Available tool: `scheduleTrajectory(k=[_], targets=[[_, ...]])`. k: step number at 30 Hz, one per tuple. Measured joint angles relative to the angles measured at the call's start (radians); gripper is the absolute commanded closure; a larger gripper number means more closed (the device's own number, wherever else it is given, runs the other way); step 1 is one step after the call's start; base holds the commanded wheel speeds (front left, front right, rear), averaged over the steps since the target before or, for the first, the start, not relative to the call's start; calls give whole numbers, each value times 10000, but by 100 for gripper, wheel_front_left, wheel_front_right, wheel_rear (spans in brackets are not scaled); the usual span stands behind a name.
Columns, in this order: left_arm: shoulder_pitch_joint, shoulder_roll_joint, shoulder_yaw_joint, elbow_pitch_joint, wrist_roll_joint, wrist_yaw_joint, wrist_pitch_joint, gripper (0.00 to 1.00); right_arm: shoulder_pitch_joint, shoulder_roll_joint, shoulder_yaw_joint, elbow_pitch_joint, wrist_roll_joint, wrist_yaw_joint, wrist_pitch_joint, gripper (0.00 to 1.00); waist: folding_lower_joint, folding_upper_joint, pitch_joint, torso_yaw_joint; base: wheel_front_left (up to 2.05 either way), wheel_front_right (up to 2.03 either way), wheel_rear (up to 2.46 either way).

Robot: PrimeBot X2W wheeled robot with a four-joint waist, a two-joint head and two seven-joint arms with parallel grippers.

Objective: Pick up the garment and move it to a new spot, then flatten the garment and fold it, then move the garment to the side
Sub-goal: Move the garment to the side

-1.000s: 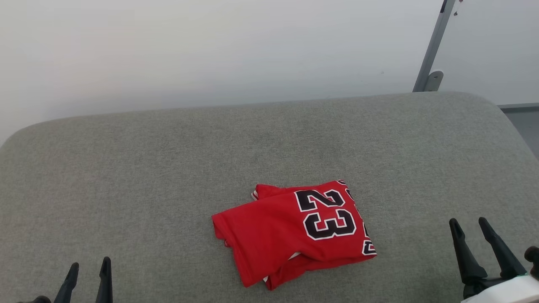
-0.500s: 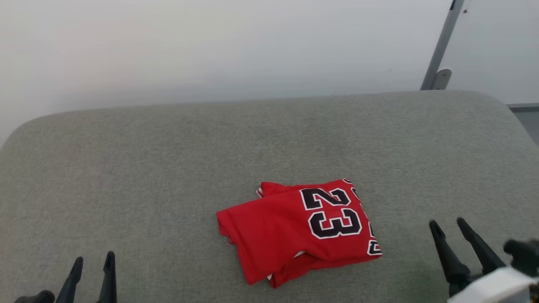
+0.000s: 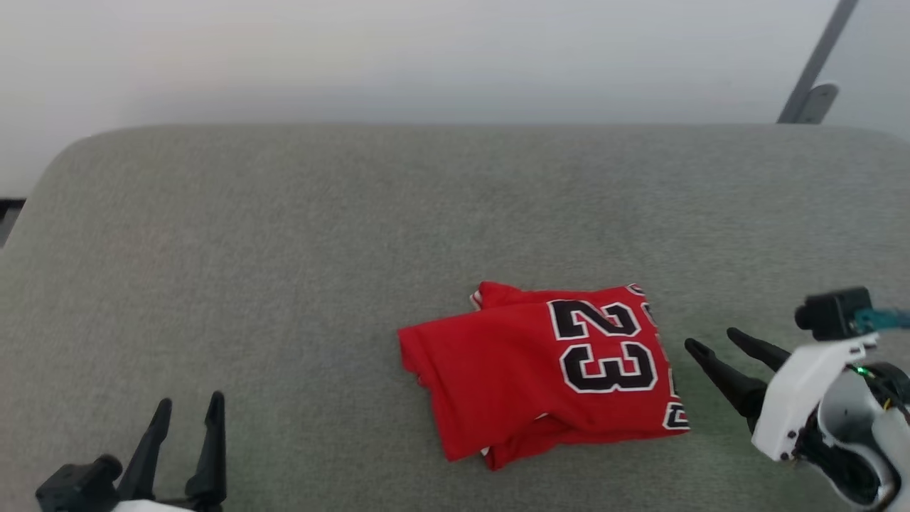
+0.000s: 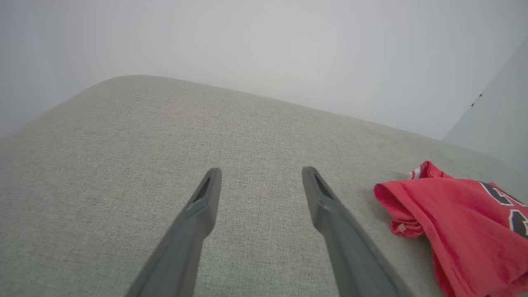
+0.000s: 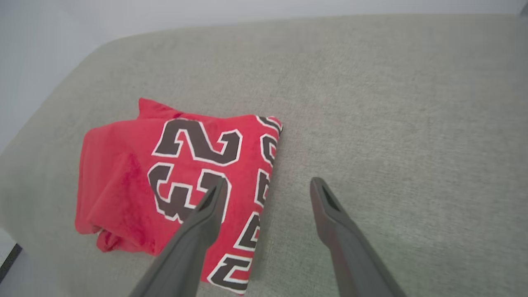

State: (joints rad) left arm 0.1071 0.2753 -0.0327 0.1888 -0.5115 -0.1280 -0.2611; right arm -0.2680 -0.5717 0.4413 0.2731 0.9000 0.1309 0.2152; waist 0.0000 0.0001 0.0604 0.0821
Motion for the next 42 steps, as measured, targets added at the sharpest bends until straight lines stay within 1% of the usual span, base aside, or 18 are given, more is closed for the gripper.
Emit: scheduleTrajectory(k=[4, 11, 14, 19, 22, 23, 24, 25, 28, 35, 38, 42], targets=[[-313, -56, -224, 65, -33, 0, 0, 0, -652, -263, 347, 284, 353, 0, 1505, 0, 0, 0, 371, 324, 0, 0, 0], [-833, -180, -508, 157, -107, 0, 0, 0, -1600, -384, 754, 696, 669, 0, 3555, 0, 0, 0, 991, 883, 0, 0, 0], [-997, -209, -646, 238, -146, 0, 0, 0, -1921, -330, 951, 1009, 757, 0, 4311, 0, 0, 0, 1229, 1098, 0, 0, 0], [-1239, -249, -782, 307, -173, 0, 0, 0, -2592, -61, 1313, 1632, 832, 0, 5409, 0, 0, 0, 1542, 1378, 0, 0, 0], [-1278, -268, -853, 380, -215, 0, 0, 0, -2845, 59, 1444, 1929, 865, -2, 5850, 0, 0, 0, 1626, 1515, 0, 0, 0], [-1289, -280, -871, 395, -247, 0, 0, 0, -2912, 59, 1532, 1965, 853, -2, 5954, 35, 0, 0, 1637, 1545, 0, 0, 0], [-1305, -286, -884, 405, -247, 0, 0, 0, -2972, 50, 1639, 1946, 838, -4, 6040, 85, 0, 0, 1637, 1563, 0, 0, 0], [-1317, -290, -895, 416, -247, 0, 0, 0, -2983, 52, 1678, 1931, 836, -4, 6044, 100, 0, 0, 1629, 1569, 0, 0, 0], [-1335, -290, -899, 445, -257, 0, 0, 0, -2964, 115, 1737, 1864, 840, 6, 5948, 100, 0, 0, 1598, 1541, 0, 0, 0], [-1335, -199, -861, 397, -322, 0, 0, 0, -2861, -40, 1482, 1534, 828, 17, 5705, 100, 0, 0, 1476, 1282, 0, 0, 0], [-1412, -123, -905, 280, -328, 0, 0, 0, -2790, -247, 1285, 1319, 640, 29, 5613, 100, 0, -1, 1431, 1103, 0, 0, 0], [-1709, 88, -1001, 140, -313, 0, 0, 0, -2799, -734, 727, 1089, 221, 25, 5572, 100, 0, 0, 1455, 774, 0, 0, 0]])
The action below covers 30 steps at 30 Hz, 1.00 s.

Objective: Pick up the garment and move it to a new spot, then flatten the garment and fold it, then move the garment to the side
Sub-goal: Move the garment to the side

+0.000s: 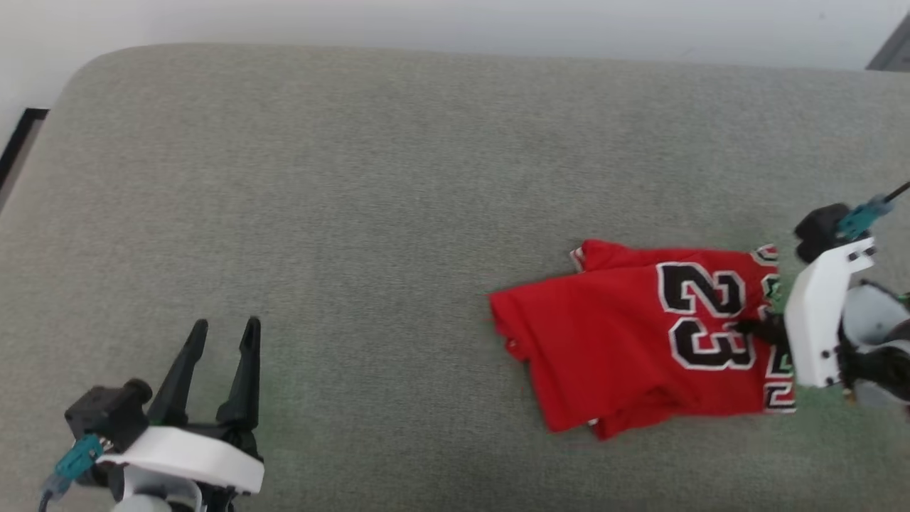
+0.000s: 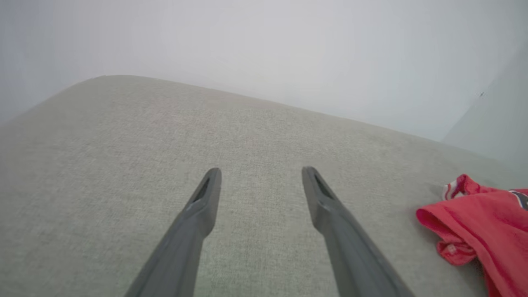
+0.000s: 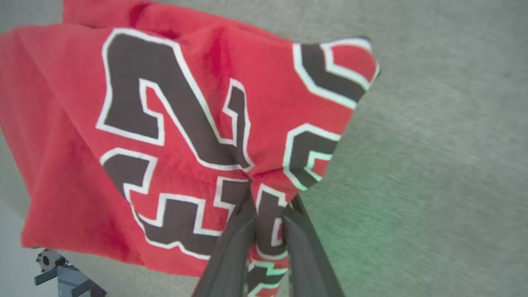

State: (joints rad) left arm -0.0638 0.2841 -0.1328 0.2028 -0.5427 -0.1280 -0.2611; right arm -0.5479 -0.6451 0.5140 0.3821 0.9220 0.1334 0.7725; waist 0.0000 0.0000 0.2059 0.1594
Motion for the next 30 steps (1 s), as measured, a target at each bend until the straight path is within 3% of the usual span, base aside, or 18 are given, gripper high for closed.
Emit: scheduleTrajectory(k=[10, 15, 30], targets=[[-948, 284, -640, -259, 90, 0, 0, 0, -573, -522, -1189, 17, -1060, -13, -272, 100, 0, 0, 415, -850, 0, 0, 0], [-1573, 407, -1035, -334, 180, 0, -2, 0, -1117, -660, -1839, 167, -1939, -13, -920, 100, 0, 0, 791, -1322, 0, 0, 0], [-3758, 798, -2617, -451, 506, 0, 0, 0, -2461, -610, -2800, 1202, -4109, -13, -2558, 100, 0, 0, 2114, -2624, 0, 0, 0]])
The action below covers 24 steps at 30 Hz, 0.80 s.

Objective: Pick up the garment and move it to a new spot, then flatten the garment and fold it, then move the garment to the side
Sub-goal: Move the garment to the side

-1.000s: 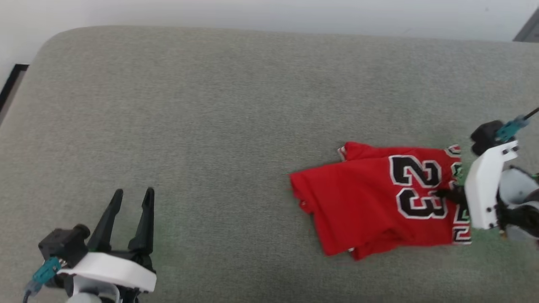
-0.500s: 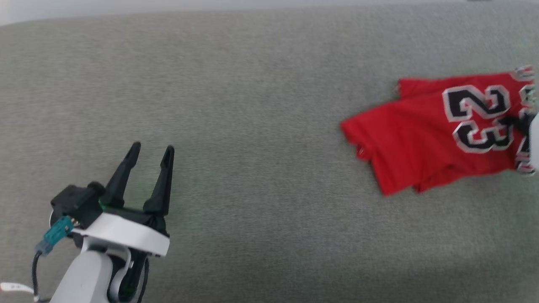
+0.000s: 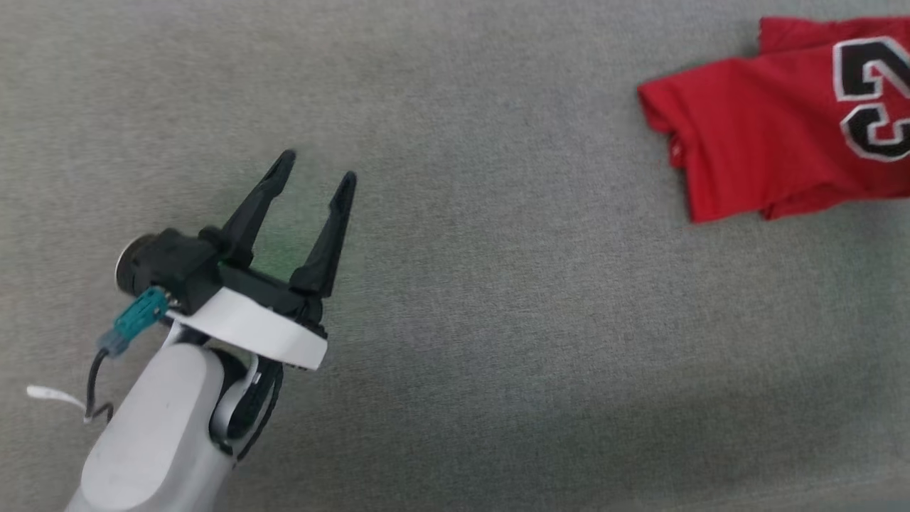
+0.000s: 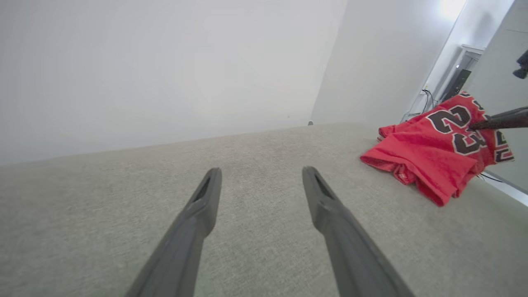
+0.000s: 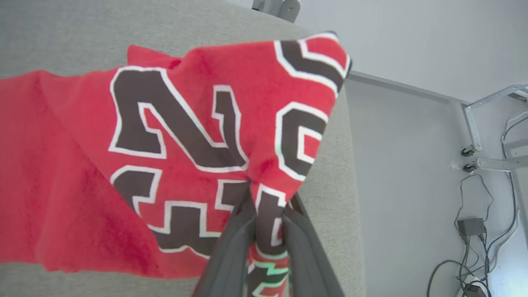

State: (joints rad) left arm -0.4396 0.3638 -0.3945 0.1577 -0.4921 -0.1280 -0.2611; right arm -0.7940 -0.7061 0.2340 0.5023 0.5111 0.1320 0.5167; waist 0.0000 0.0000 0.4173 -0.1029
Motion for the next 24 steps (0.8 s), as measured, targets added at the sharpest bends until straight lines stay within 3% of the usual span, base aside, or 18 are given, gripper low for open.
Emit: scheduleTrajectory(k=[13, 24], targets=[[-1459, 219, -1252, -15, -75, 0, 0, 0, -1174, 13, -968, 2057, -1944, 0, -1636, 100, 0, 0, 945, -415, 0, 0, 0], [-1979, 255, -1732, 17, -92, 0, 0, 0, -2051, 412, -1047, 3714, -3001, 0, -2686, 100, 0, 0, 1369, -162, 0, 0, 0]])
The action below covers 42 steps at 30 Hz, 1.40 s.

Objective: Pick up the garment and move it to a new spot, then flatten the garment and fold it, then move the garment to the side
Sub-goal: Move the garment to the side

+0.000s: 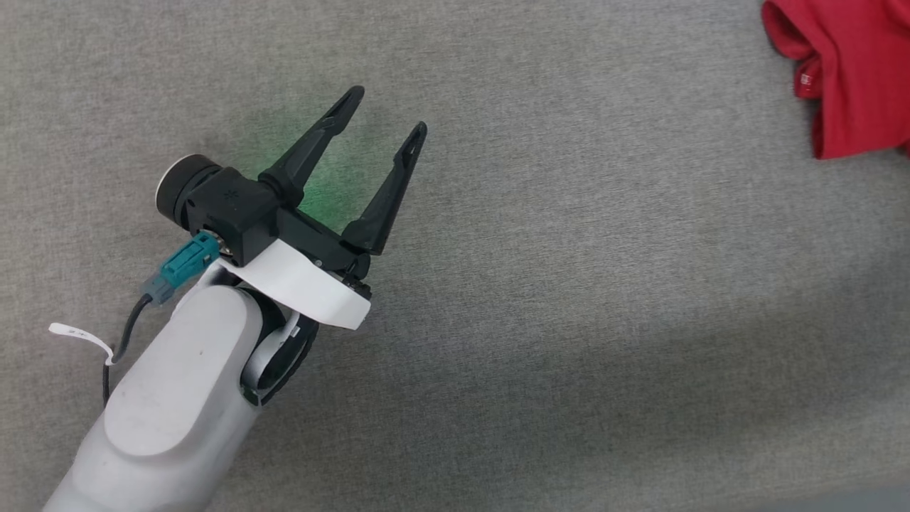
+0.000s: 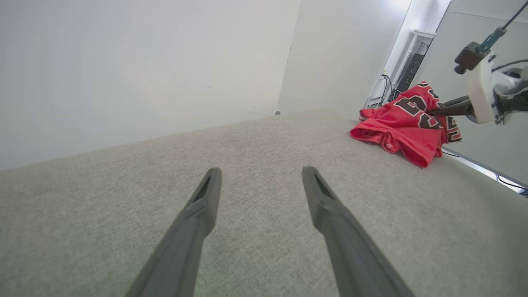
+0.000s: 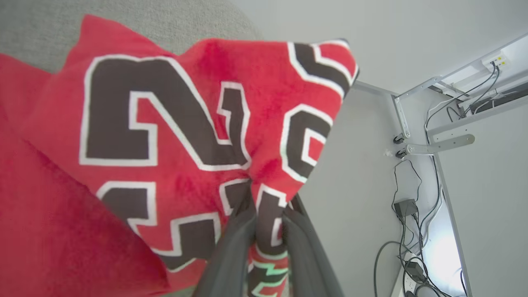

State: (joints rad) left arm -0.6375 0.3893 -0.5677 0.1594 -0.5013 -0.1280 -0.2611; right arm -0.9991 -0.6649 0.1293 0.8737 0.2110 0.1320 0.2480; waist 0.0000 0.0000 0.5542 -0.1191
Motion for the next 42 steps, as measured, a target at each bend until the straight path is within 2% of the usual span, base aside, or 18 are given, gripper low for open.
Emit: scheduleTrajectory(k=[3, 7, 10, 11, 13, 23, 31, 36, 42], targets=[[-70, 0, -31, 15, -13, 0, 0, 0, -206, 136, -59, 539, -109, -2, -180, 100, 0, 0, 77, 112, 0, 0, 0], [-101, -13, 13, 35, -56, 0, 0, 0, -416, 311, -94, 1122, -228, -2, -443, 87, 0, 0, 134, 249, 0, 0, 0], [-99, -38, 102, 31, -77, 0, 0, 0, -575, 355, -104, 1436, -274, -2, -646, 60, 0, 0, 126, 307, 0, 0, 0], [-91, -48, 144, 29, -88, 0, 0, 0, -629, 389, -173, 1546, -255, -2, -746, 32, 0, 0, 113, 314, 0, 0, 0], [-56, -44, 236, 17, -92, 0, 0, 0, -718, 397, -96, 1649, -288, 0, -945, 0, 0, 0, 73, 317, 0, 0, 0], [381, -27, 796, -123, -157, 0, 0, 0, -1129, 433, -174, 2153, -159, 0, -1613, 0, 0, 0, -318, 291, 0, 0, 0], [932, -84, 1515, -127, -347, 0, 0, 0, -1177, 792, -121, 2207, 263, 0, -2474, 0, 0, 0, -925, 260, 0, 0, 0], [1344, -142, 2174, -98, -336, -2, 0, 0, -835, 1177, 105, 1916, 669, 0, -3099, 0, 0, 0, -1423, 266, 0, 0, 0], [2324, -424, 3367, -474, 146, -12, 0, 0, 176, 1718, 550, 947, 1478, 0, -4019, 0, 0, 0, -2254, 307, 0, 0, 0]])
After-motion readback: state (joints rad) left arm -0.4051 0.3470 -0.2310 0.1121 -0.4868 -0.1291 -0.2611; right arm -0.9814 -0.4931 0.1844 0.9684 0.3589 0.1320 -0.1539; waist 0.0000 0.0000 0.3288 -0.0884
